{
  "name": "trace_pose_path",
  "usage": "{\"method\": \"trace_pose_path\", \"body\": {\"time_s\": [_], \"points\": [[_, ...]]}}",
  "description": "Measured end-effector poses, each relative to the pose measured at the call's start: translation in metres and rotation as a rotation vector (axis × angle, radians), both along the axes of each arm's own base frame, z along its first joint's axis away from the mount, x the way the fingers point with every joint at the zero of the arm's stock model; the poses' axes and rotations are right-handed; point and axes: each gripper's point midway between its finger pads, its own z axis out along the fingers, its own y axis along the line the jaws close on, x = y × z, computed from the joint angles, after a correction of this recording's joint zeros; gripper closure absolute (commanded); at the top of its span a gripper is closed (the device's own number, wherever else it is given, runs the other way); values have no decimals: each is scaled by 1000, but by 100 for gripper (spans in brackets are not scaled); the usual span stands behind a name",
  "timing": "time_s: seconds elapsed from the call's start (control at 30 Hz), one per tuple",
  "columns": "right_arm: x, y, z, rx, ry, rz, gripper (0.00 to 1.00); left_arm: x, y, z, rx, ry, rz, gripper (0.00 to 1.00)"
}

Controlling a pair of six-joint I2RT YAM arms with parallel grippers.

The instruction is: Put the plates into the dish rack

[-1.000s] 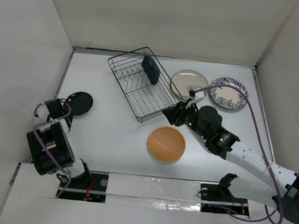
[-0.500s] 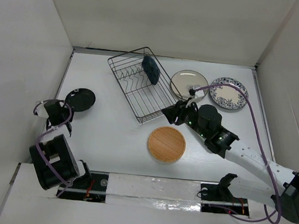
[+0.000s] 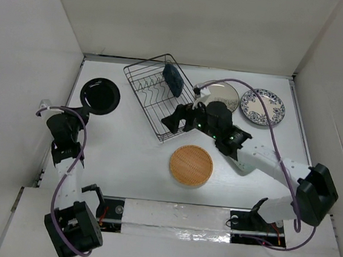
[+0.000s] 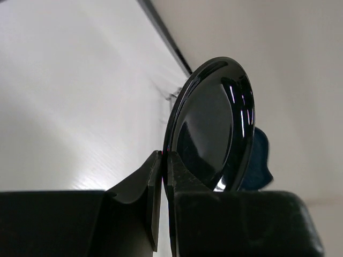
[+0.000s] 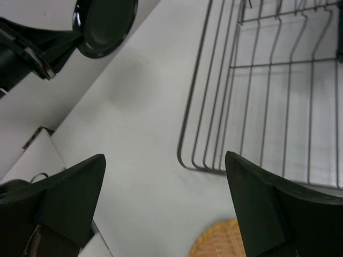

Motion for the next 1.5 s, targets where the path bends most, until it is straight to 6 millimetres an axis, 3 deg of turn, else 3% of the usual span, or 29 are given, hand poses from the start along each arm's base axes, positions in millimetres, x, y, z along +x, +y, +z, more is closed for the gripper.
{"method": "trace_pose_path", "body": {"time_s": [0.27,0.4,0.47,0.53,0.6,0.63,0.73,0.8,0.83,0.9,0.93,1.03,1.3,1.4,1.5], "points": [[48,69,40,77,-32,73,0,4,-84,46,76,-110,-318,100],[71,81,42,86,-25,84,1,1,-124,61,93,-156,-480,100],[80,79,39,86,-15,80,5,-1,-137,63,92,-166,-538,100],[85,74,34,84,5,77,20,-2,-147,61,86,-166,-586,100],[90,70,33,92,21,77,44,-3,-157,60,72,-170,-635,100],[90,69,33,97,27,80,71,-3,-161,59,67,-172,-655,100],[91,67,36,123,49,85,100,-3,-169,54,60,-155,-689,100],[93,65,37,129,51,83,100,-1,-171,51,53,-139,-700,90],[95,63,36,130,59,80,100,0,-171,50,53,-132,-704,79],[99,58,35,128,61,70,100,2,-172,51,56,-128,-714,67],[102,56,36,128,59,65,100,2,-173,53,58,-129,-721,57],[116,43,37,109,55,24,100,3,-176,65,92,-136,-738,42],[195,-2,82,-15,-179,-255,100,-4,-199,100,318,-162,-755,38],[217,-5,89,-116,-270,-347,100,-19,-212,104,407,-179,-768,37],[233,-2,83,-241,-348,-414,100,-31,-216,114,477,-223,-769,37]]}}
